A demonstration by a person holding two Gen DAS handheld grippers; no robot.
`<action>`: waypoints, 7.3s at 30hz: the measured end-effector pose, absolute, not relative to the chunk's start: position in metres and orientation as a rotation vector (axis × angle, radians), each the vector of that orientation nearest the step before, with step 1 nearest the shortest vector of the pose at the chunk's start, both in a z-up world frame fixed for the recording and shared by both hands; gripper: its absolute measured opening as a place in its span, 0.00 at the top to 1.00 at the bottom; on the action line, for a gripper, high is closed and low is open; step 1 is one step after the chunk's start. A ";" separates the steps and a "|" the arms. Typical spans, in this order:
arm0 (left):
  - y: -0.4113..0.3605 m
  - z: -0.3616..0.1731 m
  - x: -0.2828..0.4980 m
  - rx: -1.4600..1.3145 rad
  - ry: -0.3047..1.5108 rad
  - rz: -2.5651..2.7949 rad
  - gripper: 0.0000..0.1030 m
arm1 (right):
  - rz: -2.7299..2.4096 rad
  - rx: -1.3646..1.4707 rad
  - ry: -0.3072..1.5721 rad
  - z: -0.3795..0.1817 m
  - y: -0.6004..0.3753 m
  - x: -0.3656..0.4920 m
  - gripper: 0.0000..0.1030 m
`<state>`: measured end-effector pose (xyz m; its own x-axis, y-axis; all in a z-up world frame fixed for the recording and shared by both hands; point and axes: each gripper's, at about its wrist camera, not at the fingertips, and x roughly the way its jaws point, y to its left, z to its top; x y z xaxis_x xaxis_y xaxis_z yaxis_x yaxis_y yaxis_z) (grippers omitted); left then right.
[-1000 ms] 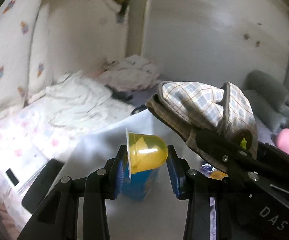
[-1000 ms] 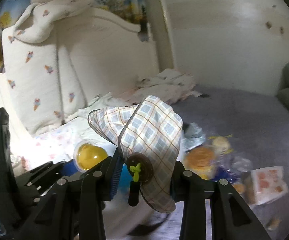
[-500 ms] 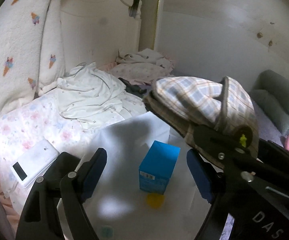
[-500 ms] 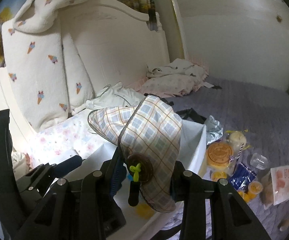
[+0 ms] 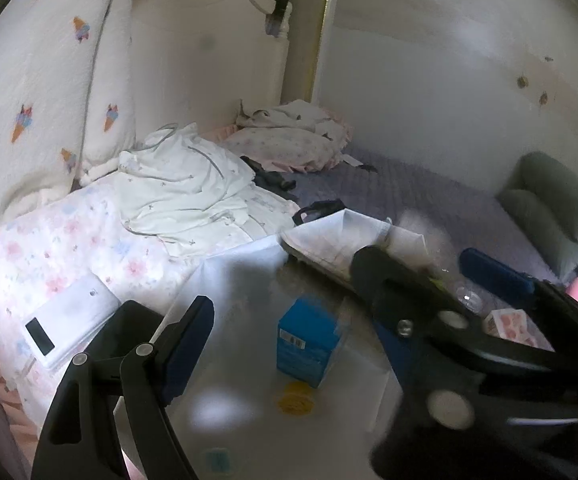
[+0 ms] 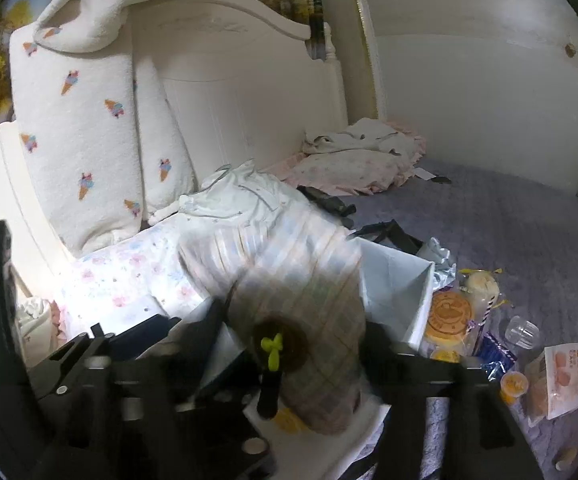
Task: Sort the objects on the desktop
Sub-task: 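Carry cup and pouch to the white paper bag and release the cup inside, then lower the plaid pouch into the white paper bag and release it with the right tool, then move the right tool back over the bed toward the beige tape roll, then close the right tool on the beige tape roll, then lift the tape roll off the bed with the right tool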
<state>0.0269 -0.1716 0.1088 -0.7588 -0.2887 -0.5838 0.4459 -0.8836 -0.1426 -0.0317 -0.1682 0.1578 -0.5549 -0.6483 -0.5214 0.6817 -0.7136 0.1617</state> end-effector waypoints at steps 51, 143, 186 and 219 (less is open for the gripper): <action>-0.042 0.087 -0.016 0.979 0.140 -2.857 0.20 | -2.440 0.810 0.064 0.129 -0.005 -0.037 0.15; 0.098 -0.092 -0.102 1.469 -0.150 -2.823 0.03 | -2.534 1.649 -0.364 -0.028 0.193 -0.144 0.60; 0.095 -0.094 -0.089 1.454 -0.102 -2.822 0.00 | -2.205 1.430 -1.102 -0.035 0.282 -0.106 0.77; 0.090 -0.087 -0.073 1.413 -0.091 -2.826 0.01 | -2.078 1.441 -1.461 -0.060 0.296 -0.144 0.81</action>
